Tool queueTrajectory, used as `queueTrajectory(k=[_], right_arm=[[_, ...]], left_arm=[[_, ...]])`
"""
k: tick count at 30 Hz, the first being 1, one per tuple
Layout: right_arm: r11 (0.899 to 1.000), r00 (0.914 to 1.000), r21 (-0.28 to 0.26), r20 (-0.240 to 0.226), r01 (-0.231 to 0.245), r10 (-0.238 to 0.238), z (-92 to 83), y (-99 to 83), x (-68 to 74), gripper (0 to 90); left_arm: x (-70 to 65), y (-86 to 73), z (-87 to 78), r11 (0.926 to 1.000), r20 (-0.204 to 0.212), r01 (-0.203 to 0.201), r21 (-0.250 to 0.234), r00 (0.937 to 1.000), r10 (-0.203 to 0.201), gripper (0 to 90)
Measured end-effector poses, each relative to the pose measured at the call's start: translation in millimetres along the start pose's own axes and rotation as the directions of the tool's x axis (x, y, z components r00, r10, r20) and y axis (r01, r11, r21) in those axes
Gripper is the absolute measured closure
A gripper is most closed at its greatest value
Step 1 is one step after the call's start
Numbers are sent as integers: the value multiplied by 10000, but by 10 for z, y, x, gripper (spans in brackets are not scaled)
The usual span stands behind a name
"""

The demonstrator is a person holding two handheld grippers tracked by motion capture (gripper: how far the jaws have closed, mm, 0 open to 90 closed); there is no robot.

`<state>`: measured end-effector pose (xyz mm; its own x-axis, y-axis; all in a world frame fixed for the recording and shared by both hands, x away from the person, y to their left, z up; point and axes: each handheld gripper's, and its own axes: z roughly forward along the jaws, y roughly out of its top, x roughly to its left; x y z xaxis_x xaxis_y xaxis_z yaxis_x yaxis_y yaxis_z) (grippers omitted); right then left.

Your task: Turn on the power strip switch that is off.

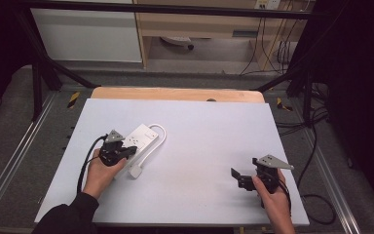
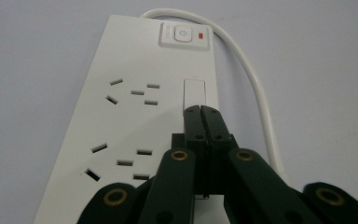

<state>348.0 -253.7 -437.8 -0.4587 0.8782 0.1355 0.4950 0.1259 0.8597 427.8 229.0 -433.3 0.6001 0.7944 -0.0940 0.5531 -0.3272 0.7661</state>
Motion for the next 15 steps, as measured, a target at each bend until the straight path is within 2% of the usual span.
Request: queueTrajectory(k=[15], right_arm=[[10000,10000,-12,-9,18,-18,2,1,0,27]], left_arm=[[-1,-11,22,9998,22,31,-185,10000,-30,900]])
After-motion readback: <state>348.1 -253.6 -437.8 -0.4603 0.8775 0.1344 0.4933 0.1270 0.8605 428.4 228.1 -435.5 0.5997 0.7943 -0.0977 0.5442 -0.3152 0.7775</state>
